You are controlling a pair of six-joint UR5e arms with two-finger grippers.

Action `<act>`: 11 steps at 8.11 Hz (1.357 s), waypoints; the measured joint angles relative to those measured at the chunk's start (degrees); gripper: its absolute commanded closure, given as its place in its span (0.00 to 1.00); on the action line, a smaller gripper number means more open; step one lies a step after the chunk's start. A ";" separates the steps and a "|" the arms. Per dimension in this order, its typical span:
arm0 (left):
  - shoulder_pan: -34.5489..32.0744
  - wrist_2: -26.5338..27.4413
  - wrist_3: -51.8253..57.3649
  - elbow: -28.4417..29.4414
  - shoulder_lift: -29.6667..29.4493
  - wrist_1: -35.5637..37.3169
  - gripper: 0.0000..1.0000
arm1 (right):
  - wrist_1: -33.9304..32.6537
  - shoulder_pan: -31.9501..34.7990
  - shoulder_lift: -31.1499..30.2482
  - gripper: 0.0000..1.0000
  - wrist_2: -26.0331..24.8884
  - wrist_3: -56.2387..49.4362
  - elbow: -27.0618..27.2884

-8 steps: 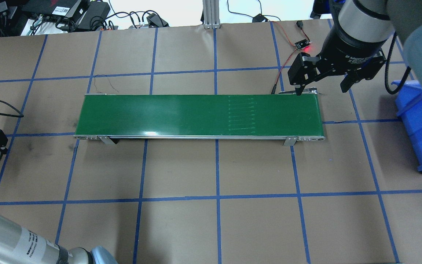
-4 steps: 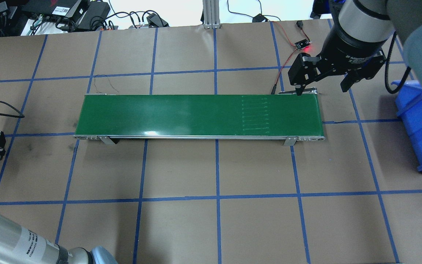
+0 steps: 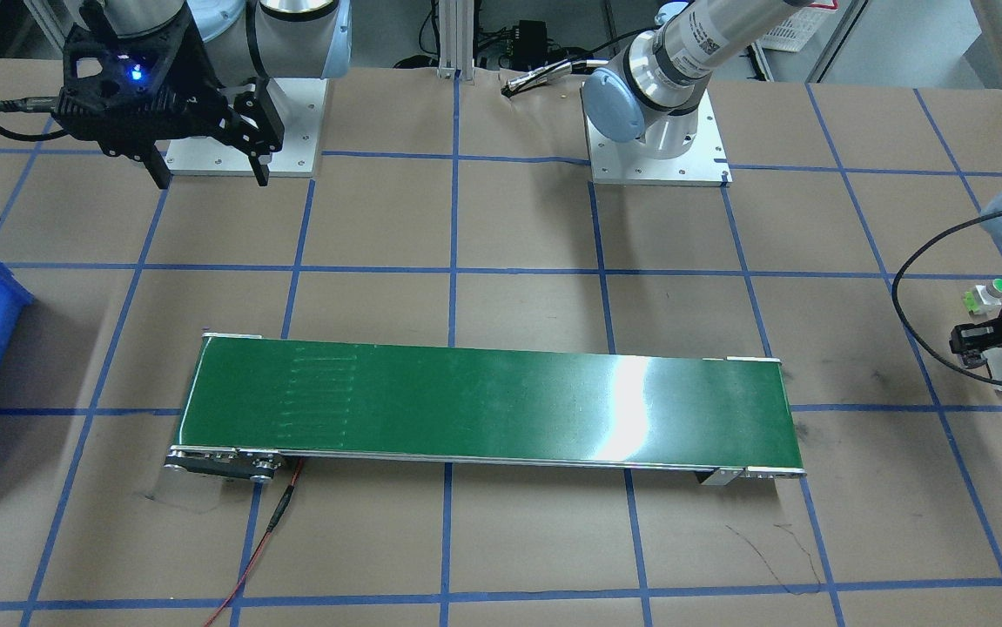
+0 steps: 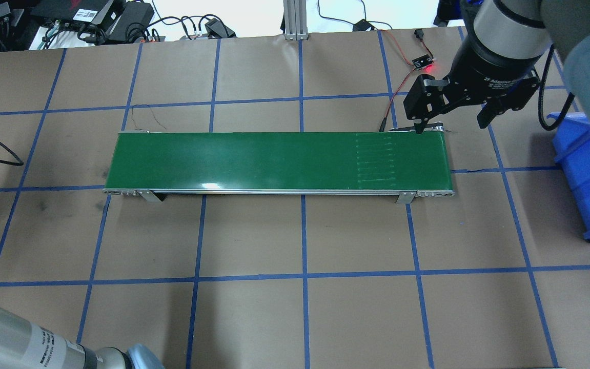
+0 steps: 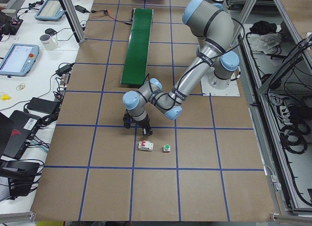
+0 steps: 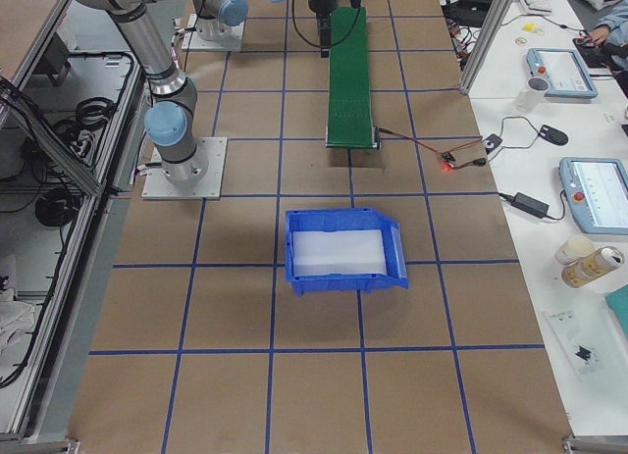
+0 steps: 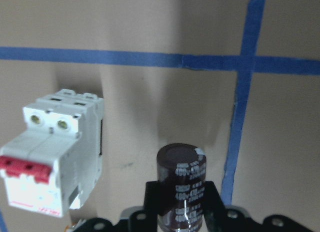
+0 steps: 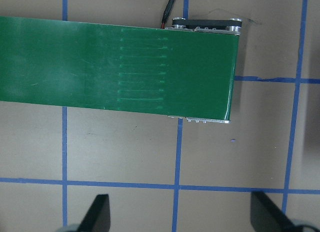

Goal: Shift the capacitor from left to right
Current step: 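Carry the capacitor over the belt's near end with the left gripper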

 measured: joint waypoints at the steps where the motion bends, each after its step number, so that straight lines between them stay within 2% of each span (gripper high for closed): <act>1: -0.75 -0.99 1.17 0.11 3.64 -0.50 1.00 | 0.00 0.00 0.00 0.00 -0.04 -0.02 -0.03; 3: -6.56 -5.60 1.54 0.18 11.36 -2.38 1.00 | 0.00 0.00 0.00 0.00 -0.08 -0.08 -0.04; 5: -17.10 -7.65 -2.99 0.09 15.23 -3.52 1.00 | 0.00 -0.03 0.00 0.00 -0.15 -0.10 -0.01; 8: -29.36 -9.17 -17.23 -0.14 13.51 -3.80 1.00 | 0.07 -0.08 0.00 0.00 -0.12 -0.10 0.00; 11: -31.44 -11.35 -21.21 -0.60 9.29 -3.86 1.00 | 0.01 -0.09 0.07 0.00 0.00 -0.07 0.00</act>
